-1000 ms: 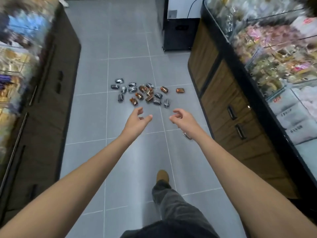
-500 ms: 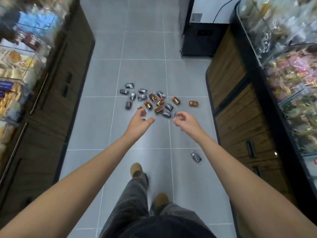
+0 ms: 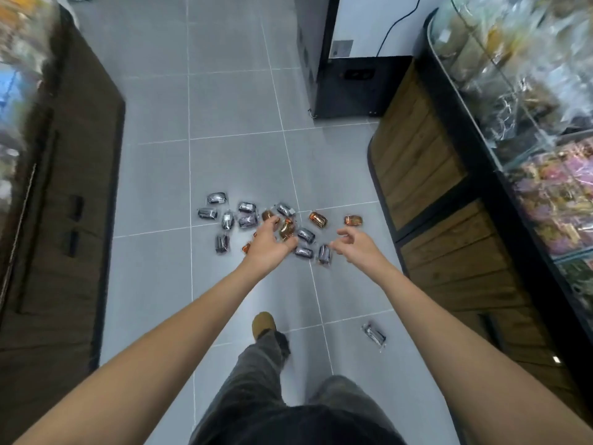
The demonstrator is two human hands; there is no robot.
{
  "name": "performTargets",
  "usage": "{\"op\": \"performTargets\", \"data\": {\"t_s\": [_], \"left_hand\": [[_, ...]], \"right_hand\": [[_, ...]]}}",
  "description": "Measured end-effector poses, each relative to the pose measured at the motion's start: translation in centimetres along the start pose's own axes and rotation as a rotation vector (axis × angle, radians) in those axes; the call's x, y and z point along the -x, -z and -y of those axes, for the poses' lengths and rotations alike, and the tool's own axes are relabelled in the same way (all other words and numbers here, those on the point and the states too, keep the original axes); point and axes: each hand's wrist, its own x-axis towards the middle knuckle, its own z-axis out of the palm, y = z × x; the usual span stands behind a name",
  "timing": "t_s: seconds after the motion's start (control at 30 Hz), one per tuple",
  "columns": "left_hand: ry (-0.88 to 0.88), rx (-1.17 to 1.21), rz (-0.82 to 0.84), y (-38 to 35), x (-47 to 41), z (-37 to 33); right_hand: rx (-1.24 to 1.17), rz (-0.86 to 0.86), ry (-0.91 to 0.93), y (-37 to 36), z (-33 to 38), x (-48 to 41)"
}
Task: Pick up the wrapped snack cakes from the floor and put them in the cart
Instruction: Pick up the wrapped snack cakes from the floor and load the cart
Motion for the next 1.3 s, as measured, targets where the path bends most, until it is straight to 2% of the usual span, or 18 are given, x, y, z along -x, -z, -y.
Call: {"op": "performTargets", "data": {"t_s": [0.37,0.7,0.93,1.3], "left_hand": [[0.021,-0.081,0.151,1.1,-14.4,-5.1],[0.105,-0.089,0.131,-1.7,-24.1,-5.1],[0.172,-0.038,0.113,-6.4,-32.1,1.8],[0.2,-0.151,0.101,-17.9,-48.4,25.1]], "right_hand": [[-0.075,-0.075,-0.081,2.7,4.6,-12.1],[-0.022,0.04,-0.135,4.6,3.2,-24.3],[-0.006,0.07,-0.208,0.9,-2.2,-33.7],[0.11,0.143,-0.221,-11.3,-22.4,-51.5]]}}
